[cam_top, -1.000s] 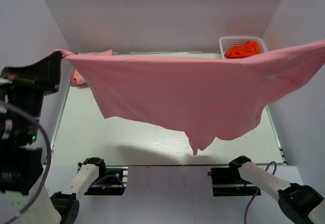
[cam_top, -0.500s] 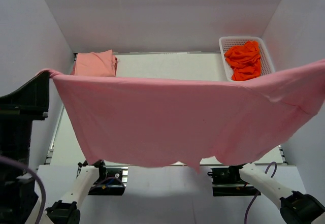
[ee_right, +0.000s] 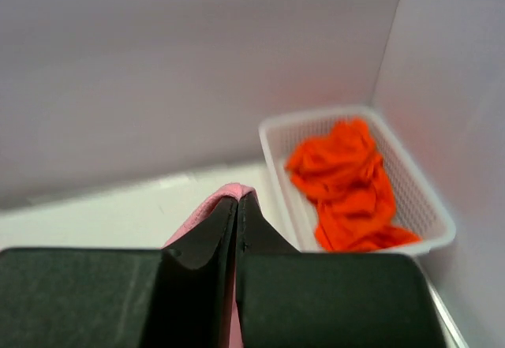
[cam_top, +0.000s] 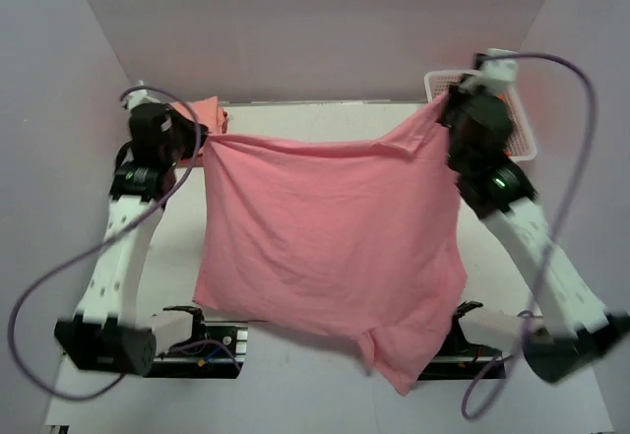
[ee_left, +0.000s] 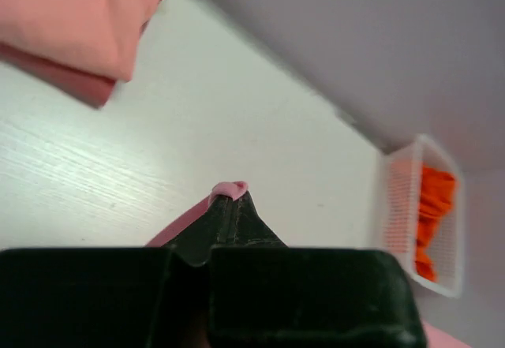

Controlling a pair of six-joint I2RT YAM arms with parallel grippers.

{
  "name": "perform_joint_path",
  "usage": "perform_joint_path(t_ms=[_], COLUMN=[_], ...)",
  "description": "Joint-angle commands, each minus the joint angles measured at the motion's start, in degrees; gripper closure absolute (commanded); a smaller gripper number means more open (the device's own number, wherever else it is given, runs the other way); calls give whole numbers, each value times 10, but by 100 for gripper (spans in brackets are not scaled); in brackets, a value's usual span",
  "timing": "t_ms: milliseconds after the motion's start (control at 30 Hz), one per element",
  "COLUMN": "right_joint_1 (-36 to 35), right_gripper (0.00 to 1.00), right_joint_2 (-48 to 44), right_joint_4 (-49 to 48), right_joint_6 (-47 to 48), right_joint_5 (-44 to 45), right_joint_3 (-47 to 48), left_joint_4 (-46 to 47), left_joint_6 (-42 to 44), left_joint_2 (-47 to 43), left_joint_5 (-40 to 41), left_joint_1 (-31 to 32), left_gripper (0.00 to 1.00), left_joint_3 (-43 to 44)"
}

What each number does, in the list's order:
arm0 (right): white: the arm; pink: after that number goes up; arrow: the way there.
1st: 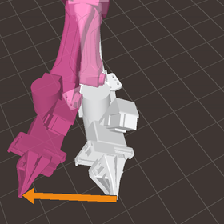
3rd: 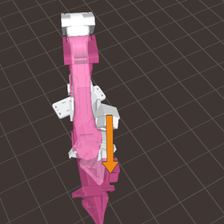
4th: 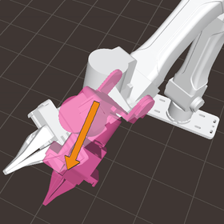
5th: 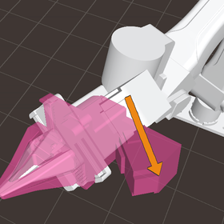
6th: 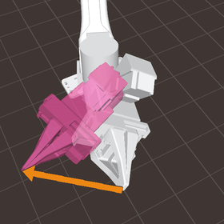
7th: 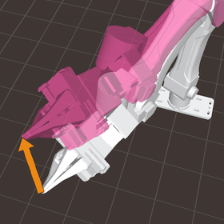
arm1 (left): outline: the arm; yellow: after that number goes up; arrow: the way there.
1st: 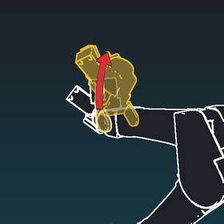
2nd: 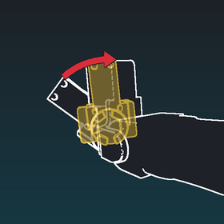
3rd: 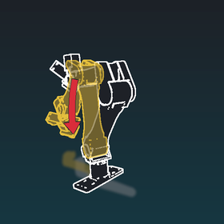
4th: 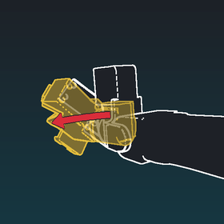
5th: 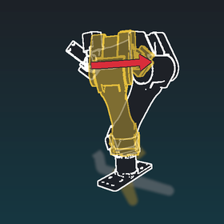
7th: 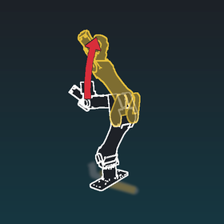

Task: Fold and stack the t-shirts
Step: Flatten out the tshirt

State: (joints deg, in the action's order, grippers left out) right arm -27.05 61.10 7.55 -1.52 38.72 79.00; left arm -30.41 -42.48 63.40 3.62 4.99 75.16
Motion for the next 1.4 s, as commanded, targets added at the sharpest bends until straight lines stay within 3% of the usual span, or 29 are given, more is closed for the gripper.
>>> perform_joint_path(t_ms=[0, 67, 100, 133, 167, 200, 233, 267, 300, 333, 367, 433, 633, 833, 1033, 1200, 1367], right_joint_1=[26, 46, 63, 76, 88, 94, 96, 106, 111, 113, 117, 114, 115, 111, 111, 112, 114], right_gripper=[100, 100, 100, 100, 100, 77, 53, 34, 14, 10, 10, 10, 10, 10, 10, 10, 10], right_joint_2=[119, 199, 261, 324, 384, 417, 505, 534, 559, 581, 630, 638, 516, 399, 279, 251, 302], right_joint_4=[-83, -82, -76, -57, -32, -17, 1, 74, 99, 124, 187, 188, 147, 190, 221, 215, 199], right_joint_6=[-15, -49, -60, -88, -94, -109, -117, -123, -122, -123, -120, -103, -109, -147, -198, -231, -232], right_joint_5=[49, 4, -3, -29, -43, -64, -72, -87, -121, -135, -163, -174, -277, -333, -337, -346, -316], right_joint_3=[-13, 23, 39, 74, 121, 148, 179, 284, 320, 388, 435, 451, 282, 96, -90, -189, -181], left_joint_4=[94, 123, 123, 121, 101, 73, 38, -39, -69, -97, -116, -109, 34, 12, 4, -20, -69], left_joint_6=[-2, -8, 1, 6, 6, 13, 13, 22, 34, 48, 56, 62, 78, 113, 126, 132, 132], left_joint_2=[99, 176, 220, 315, 369, 422, 473, 566, 607, 638, 660, 673, 537, 431, 345, 353, 413], left_joint_5=[49, 67, 74, 80, 80, 75, 75, 66, 61, 61, 61, 47, -20, -70, -81, -60, 6], left_joint_1=[1, -6, -6, -6, -6, -6, -6, -6, -6, 1, 1, 1, 1, 12, 38, 62, 82], left_gripper=[100, 97, 86, 67, 22, 6, 0, 0, 0, 0, 0, 0, 0, 0, 0, 0, 0], left_joint_3=[-38, -25, 10, 37, 120, 174, 233, 356, 414, 463, 520, 523, 298, 196, 24, 1, 60])
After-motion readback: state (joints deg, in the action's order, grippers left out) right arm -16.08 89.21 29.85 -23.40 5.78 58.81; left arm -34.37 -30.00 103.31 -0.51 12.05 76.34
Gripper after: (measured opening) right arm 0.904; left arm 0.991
